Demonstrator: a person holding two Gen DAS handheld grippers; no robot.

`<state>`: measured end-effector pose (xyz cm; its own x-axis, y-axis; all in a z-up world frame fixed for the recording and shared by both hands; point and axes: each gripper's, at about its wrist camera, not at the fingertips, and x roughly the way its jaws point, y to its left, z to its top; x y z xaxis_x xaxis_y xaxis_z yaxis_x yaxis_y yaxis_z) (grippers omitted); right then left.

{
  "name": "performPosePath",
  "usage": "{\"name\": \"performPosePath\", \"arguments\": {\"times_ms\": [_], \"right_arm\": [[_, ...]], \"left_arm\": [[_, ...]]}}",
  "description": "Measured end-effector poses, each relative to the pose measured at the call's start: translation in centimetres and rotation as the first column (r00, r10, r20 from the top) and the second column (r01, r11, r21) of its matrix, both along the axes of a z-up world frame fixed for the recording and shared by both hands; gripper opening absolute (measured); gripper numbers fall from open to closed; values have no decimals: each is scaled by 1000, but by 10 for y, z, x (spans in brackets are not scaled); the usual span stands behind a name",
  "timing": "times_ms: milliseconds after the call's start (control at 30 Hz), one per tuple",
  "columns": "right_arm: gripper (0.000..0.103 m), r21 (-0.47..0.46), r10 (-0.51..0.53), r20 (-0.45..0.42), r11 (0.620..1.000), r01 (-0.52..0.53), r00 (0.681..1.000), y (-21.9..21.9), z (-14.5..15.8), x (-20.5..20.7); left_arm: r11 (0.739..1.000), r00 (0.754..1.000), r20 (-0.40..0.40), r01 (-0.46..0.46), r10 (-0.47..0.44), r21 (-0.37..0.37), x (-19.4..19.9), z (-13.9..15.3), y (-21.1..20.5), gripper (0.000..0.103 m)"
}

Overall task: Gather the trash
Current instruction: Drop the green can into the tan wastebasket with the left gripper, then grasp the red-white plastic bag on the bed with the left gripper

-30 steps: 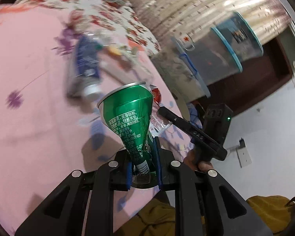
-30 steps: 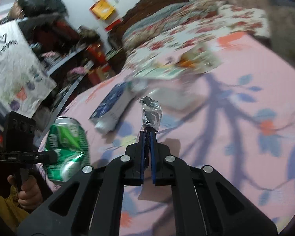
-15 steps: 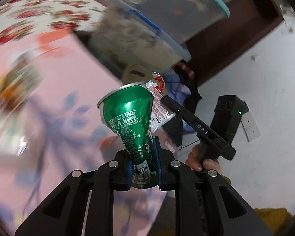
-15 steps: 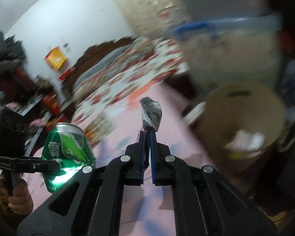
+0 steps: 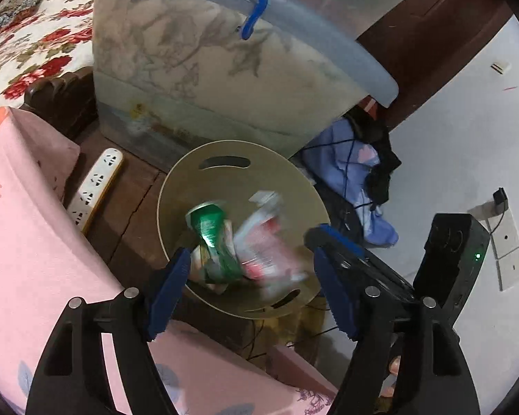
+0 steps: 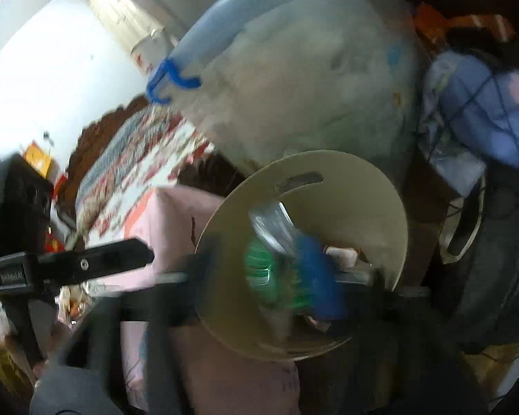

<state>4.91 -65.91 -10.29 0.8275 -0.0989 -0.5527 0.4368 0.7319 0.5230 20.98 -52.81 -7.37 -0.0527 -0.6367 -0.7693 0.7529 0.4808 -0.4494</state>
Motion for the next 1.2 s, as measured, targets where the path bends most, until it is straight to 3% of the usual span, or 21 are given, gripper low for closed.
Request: {"name": "performPosePath", "arguments": {"times_ms": [100, 267, 433, 500, 567, 600, 700, 767, 833, 933, 1033, 1133, 1200], "right_arm": [[78, -17, -17, 29, 1000, 18, 999, 5, 7, -9], [75, 3, 17, 101, 1000, -17, 995, 29, 29, -13], [71, 1, 171, 112, 985, -172, 979, 84, 48, 10], [70, -1, 247, 110, 969, -248, 963, 114, 53, 23], [69, -18, 327, 98, 945, -327, 940, 149, 57, 38], [69, -28, 370, 88, 929, -369, 925, 168, 58, 47], [66, -24, 477, 48, 879, -476, 878, 220, 54, 75], [64, -5, 541, 16, 841, -541, 841, 255, 48, 97], [63, 8, 589, -14, 808, -589, 808, 287, 46, 119], [63, 8, 654, -55, 756, -655, 754, 327, 53, 150], [64, -7, 720, -133, 687, -727, 681, 365, 62, 186], [64, -38, 772, -259, 592, -805, 581, 409, 65, 225], [64, -56, 774, -342, 549, -834, 533, 434, 64, 248]], "left_arm": [[999, 1000, 17, -13, 13, -53, -5, 18, 24, 69], [993, 996, 88, -23, 33, -117, -38, 58, 103, 70], [987, 988, 124, -76, 94, -141, -75, 74, 203, 71], [982, 979, 135, -132, 150, -135, -80, 75, 250, 71], [968, 956, 168, -222, 240, -117, -80, 76, 308, 71], [957, 939, 190, -271, 287, -103, -78, 76, 332, 71], [892, 868, 213, -451, 449, -41, -63, 66, 412, 74], [827, 813, 183, -562, 552, 1, -48, 56, 460, 73], [781, 770, 154, -625, 619, -14, -32, 57, 502, 73], [746, 730, 180, -665, 659, -32, 1, 70, 535, 74], [752, 740, 161, -658, 653, -30, 53, 73, 542, 79], [732, 727, 125, -681, 675, 6, 110, 61, 538, 81], [711, 711, 88, -702, 697, 37, 146, 43, 536, 81]]}}
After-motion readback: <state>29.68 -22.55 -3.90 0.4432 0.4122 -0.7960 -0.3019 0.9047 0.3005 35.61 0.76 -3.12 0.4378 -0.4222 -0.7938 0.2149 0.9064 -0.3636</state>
